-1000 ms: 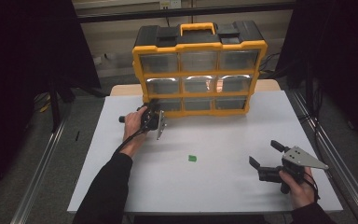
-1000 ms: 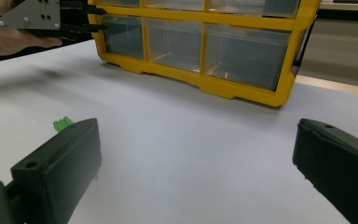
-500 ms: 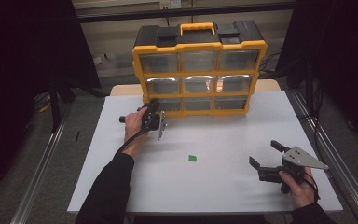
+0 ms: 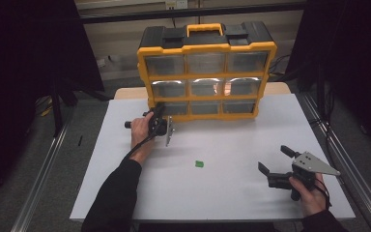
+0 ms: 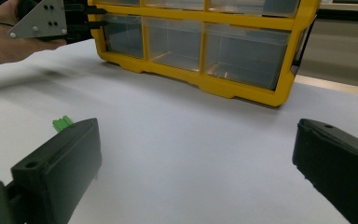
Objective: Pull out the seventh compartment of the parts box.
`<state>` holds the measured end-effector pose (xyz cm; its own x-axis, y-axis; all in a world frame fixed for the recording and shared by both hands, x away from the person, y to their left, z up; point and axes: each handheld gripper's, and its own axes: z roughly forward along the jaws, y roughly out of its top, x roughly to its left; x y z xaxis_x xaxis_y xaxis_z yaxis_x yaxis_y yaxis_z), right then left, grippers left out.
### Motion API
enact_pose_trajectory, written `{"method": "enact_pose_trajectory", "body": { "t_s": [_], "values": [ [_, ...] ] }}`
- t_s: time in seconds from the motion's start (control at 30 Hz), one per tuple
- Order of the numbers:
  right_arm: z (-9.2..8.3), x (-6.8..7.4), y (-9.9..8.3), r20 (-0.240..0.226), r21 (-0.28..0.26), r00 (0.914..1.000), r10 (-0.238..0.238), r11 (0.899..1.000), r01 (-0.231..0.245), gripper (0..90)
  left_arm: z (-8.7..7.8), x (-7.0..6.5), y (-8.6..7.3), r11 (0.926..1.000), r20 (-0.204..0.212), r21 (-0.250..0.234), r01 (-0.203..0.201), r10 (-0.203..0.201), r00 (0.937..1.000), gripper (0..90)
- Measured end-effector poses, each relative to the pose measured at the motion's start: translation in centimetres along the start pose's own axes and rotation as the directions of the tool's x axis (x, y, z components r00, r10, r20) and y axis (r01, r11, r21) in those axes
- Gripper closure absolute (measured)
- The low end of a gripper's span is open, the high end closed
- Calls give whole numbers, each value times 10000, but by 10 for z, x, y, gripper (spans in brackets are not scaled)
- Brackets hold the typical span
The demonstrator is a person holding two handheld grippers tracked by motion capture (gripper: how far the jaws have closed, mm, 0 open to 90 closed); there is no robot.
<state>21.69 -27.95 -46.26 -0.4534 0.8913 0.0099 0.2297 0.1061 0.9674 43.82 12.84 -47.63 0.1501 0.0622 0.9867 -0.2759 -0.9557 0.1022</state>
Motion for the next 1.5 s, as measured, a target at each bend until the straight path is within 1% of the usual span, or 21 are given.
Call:
{"method": "enact_pose_trajectory", "body": {
  "t_s": [0.1, 0.13, 0.2, 0.23, 0.27, 0.3, 0.33, 0.4, 0.5, 0.53, 0.73, 0.8, 0.87, 0.9, 0.93, 1.07, 1.13, 1.17, 1.23, 1.3, 1.5],
  "values": [
    [0, 0, 0, 24, 13, 10000, -9, 10000, 9, 11, 0, 0, 1, 10000, 56, 48, -23, 23, 10000, 771],
    [0, 0, 0, 25, 12, 10000, -16, 10000, 16, 11, 0, 3, 1, 9994, 300, 76, -323, 320, 9990, 774],
    [0, 0, 0, 23, 9, 10000, -26, 10000, 26, 11, 1, 1, 1, 9999, 276, -51, -98, 99, 9996, 776],
    [0, 0, 0, 7, 30, 10000, -44, 10000, 44, 11, -1, 3, 2, 9995, 225, 116, -298, 295, 9993, 776],
    [0, 0, 0, 9, 21, 10000, -32, 10000, 32, 11, 0, 1, 2, 9997, 120, -41, -260, 260, 9996, 778],
    [0, 0, 0, 12, 13, 10000, -46, 10000, 46, 11, -1, 3, 2, 9987, 168, 55, -497, 496, 9986, 780],
    [0, 0, 0, 25, 4, 10000, -18, 10000, 18, 11, -2, 4, 2, 9987, 298, 98, -505, 501, 9983, 780],
    [0, 0, 0, 17, 11, 10000, -13, 10000, 13, 11, -1, 4, 1, 9991, 319, -4, -413, 413, 9986, 780],
    [0, 0, 0, -5, -4, 10000, -9, 10000, 9, 11, -3, 2, 1, 9997, 40, -232, 96, -95, 9999, 781],
    [0, 0, 0, -7, -13, 10000, -2, 10000, 2, 11, -4, 5, 2, 9992, 138, -235, -337, 340, 9993, 781],
    [0, 0, 0, -6, -20, 10000, -5, 10000, 5, 11, -5, 4, 3, 9993, 418, -329, -183, 197, 9989, 780],
    [0, 0, 0, 1, -14, 10000, 5, 10000, -5, 11, -5, 5, 3, 9993, 405, -255, -281, 291, 9988, 780],
    [0, 0, 0, -5, 2, 10000, 3, 10000, -3, 11, -6, 4, 3, 9993, 332, -345, -140, 151, 9993, 780],
    [0, 0, 0, -14, 9, 10000, -20, 10000, 20, 11, -8, 5, 4, 9995, 362, -53, -310, 312, 9989, 780],
    [0, 0, 0, -14, 25, 10000, -11, 10000, 11, 11, -7, 4, 4, 9994, 219, -217, -253, 258, 9994, 780],
    [0, 0, 0, 31, -40, 10000, 42, 10000, -42, 11, -8, 4, 4, 9993, 386, -150, -328, 334, 9987, 780],
    [-1, 0, 0, 13, -35, 10000, 15, 10000, -15, 11, -9, 3, 4, 9993, 303, -341, -120, 130, 9995, 780],
    [-1, 0, 0, 13, -35, 10000, 15, 10000, -15, 11, -9, 3, 4, 9993, 303, -341, -120, 130, 9995, 781],
    [-1, 0, 0, 5, -5, 10000, 6, 10000, -6, 11, -13, 4, 4, 9989, 213, -253, -393, 399, 9990, 780],
    [-1, 0, 0, 40, -28, 10000, 38, 10000, -38, 11, -15, 2, 4, 9995, 220, -234, -224, 229, 9995, 780],
    [-1, 0, 0, 29, -33, 10000, -14, 10000, 14, 11, -17, 2, 4, 9994, 239, -304, -187, 195, 9995, 780]
  ]
}}
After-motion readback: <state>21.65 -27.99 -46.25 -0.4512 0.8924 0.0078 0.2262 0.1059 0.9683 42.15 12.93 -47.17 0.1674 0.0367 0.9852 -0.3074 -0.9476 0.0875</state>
